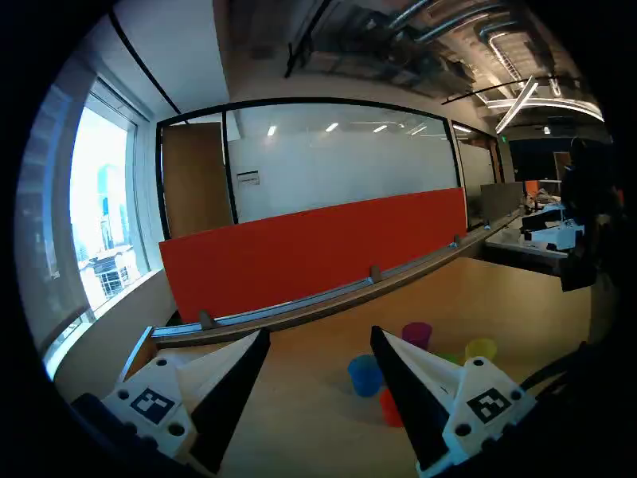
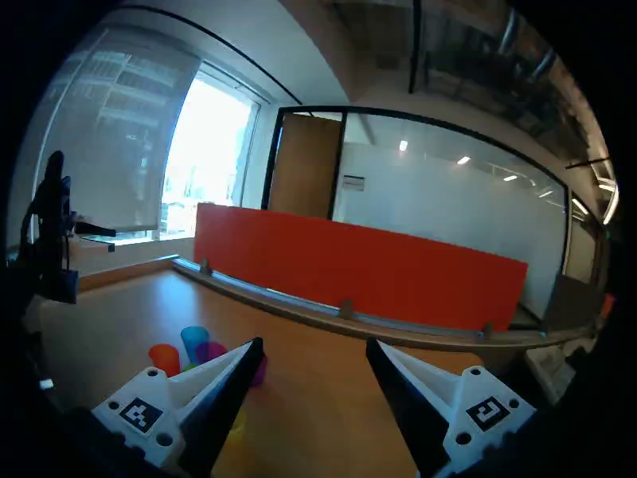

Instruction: Pour water

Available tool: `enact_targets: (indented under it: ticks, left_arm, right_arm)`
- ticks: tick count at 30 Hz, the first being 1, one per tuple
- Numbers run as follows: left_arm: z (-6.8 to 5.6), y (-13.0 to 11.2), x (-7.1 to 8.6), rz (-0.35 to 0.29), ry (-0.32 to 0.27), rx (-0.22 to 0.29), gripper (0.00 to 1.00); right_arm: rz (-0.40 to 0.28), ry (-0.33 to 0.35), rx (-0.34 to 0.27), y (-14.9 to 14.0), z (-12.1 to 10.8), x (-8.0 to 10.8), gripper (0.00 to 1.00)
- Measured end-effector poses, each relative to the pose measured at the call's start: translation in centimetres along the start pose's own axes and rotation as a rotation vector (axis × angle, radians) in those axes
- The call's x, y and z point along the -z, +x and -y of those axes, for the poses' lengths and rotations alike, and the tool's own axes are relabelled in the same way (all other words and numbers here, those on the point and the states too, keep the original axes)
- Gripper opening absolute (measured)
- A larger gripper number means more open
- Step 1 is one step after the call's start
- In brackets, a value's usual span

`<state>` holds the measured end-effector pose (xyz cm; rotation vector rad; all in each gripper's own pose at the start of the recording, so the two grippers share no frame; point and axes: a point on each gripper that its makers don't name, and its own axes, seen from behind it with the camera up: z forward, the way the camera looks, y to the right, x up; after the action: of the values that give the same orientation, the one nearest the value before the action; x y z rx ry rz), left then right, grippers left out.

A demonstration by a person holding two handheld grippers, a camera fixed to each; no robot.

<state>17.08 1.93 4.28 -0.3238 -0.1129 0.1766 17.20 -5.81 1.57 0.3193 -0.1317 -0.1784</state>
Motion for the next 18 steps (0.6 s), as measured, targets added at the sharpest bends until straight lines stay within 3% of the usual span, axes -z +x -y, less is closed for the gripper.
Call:
enact_targets:
  ticks: [12, 18]
  left_arm:
    - [-1.5, 0.4, -0.4, 0.024, -0.102, -0.014, 0.94]
    - [-2.6, 0.1, -0.7, 0.043, -0.169, -0.03, 0.94]
  right_arm:
    - [0.044, 0.095, 0.06, 0.2, 2.1, 0.0, 1.0]
    - [0.079, 0.176, 0.046, -0.2, 3.6, 0.2, 1.0]
